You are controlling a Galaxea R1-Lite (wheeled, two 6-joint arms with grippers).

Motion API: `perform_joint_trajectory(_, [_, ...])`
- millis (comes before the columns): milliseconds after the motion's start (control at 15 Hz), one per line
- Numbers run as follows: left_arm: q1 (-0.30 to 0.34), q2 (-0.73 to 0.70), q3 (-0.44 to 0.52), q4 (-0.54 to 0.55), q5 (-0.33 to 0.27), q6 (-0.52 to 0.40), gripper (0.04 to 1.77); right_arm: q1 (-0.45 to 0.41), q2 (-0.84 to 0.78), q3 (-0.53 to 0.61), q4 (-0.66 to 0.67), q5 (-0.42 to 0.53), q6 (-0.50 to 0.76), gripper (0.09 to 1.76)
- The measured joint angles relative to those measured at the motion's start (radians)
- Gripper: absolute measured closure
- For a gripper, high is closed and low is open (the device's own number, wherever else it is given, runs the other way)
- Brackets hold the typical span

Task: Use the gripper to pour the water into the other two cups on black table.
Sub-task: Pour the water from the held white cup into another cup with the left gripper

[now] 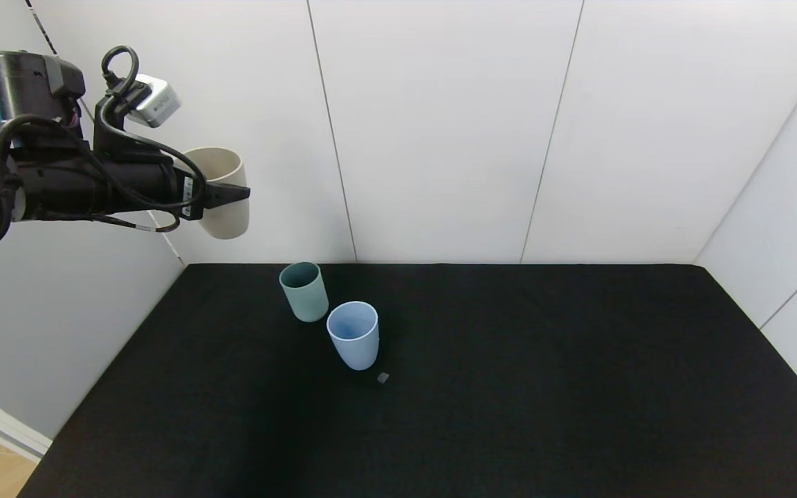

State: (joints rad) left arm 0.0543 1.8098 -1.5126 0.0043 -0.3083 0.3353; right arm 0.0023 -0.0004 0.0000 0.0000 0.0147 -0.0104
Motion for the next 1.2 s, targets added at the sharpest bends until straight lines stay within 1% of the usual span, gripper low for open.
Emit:
perform_joint_trajectory(200, [0.024, 0.053, -0.053, 0.041, 0.006, 0.032, 0.56, 0.001, 0.000, 0.000, 0.000, 0.000, 0.000, 0.14])
perform_joint_trajectory(333, [0.036, 0.099, -0.075, 0.044, 0.023, 0.102, 0.56, 0.002, 0.000, 0.000, 0.000, 0.000, 0.000, 0.14])
perform_joint_trajectory(467, [0.038, 0.140, -0.081, 0.045, 0.055, 0.153, 0.56, 0.001, 0.000, 0.000, 0.000, 0.000, 0.000, 0.14])
perform_joint_trajectory(600, [0.037, 0.174, -0.083, 0.046, 0.071, 0.205, 0.56, 0.001, 0.000, 0.000, 0.000, 0.000, 0.000, 0.14])
perform_joint_trajectory(933, [0.020, 0.230, -0.082, 0.046, 0.076, 0.301, 0.56, 0.001, 0.000, 0.000, 0.000, 0.000, 0.000, 0.14])
perform_joint_trajectory(1067, [0.010, 0.241, -0.082, 0.046, 0.098, 0.333, 0.56, 0.001, 0.000, 0.000, 0.000, 0.000, 0.000, 0.14])
perform_joint_trajectory(1200, [0.000, 0.250, -0.081, 0.047, 0.131, 0.388, 0.56, 0.001, 0.000, 0.000, 0.000, 0.000, 0.000, 0.14])
